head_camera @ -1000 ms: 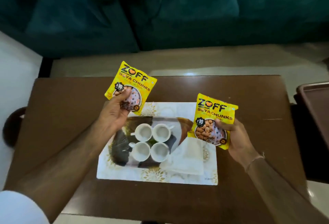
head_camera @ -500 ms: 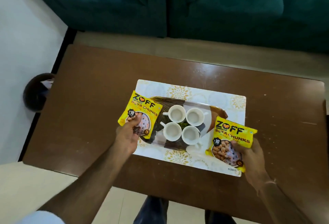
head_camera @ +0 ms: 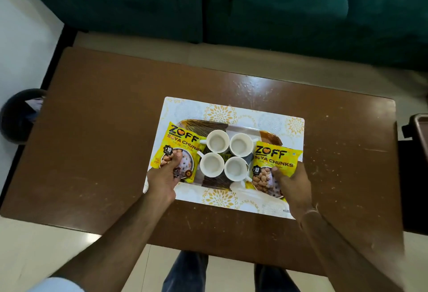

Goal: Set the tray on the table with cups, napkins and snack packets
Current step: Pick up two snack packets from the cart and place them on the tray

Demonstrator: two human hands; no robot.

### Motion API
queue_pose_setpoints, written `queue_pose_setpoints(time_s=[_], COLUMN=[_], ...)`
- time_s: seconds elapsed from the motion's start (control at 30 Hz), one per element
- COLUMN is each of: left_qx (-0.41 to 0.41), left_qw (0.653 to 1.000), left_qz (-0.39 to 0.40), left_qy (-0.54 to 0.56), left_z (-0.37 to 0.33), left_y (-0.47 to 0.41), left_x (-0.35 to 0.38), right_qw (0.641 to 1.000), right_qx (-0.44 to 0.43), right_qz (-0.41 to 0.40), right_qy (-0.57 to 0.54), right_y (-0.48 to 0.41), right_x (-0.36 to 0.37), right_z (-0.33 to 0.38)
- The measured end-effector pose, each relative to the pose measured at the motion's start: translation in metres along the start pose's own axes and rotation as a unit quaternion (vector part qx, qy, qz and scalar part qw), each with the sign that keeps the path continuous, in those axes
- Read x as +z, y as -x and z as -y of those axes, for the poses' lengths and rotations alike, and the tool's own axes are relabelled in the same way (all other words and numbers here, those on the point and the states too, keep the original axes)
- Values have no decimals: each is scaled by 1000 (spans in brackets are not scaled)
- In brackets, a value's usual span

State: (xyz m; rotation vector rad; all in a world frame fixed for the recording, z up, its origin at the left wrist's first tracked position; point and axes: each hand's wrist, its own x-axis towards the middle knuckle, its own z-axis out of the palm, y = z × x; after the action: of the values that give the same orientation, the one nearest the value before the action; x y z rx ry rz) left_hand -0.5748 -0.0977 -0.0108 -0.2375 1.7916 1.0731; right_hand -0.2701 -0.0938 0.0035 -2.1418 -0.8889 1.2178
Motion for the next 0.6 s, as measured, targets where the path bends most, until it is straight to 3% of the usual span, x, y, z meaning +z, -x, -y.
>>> queue_pose_setpoints(time_s=[0.27,0.47,0.6], left_qx=[-21,-84,-73], left_qw=[980,949,932], left_qz=[-32,27,64], left_qy=[-193,-303,-349], left_z=[-6,-22,-54], left_y=[9,25,41], left_x=[-7,-22,-23], right_qw=[983,947,932], right_qx=[-17,-32,-56], right_qz=[-50,-106,-64], right_qy=[178,300,353], right_y=[-2,12,23], right_x=[3,6,3], right_z=[9,41,75])
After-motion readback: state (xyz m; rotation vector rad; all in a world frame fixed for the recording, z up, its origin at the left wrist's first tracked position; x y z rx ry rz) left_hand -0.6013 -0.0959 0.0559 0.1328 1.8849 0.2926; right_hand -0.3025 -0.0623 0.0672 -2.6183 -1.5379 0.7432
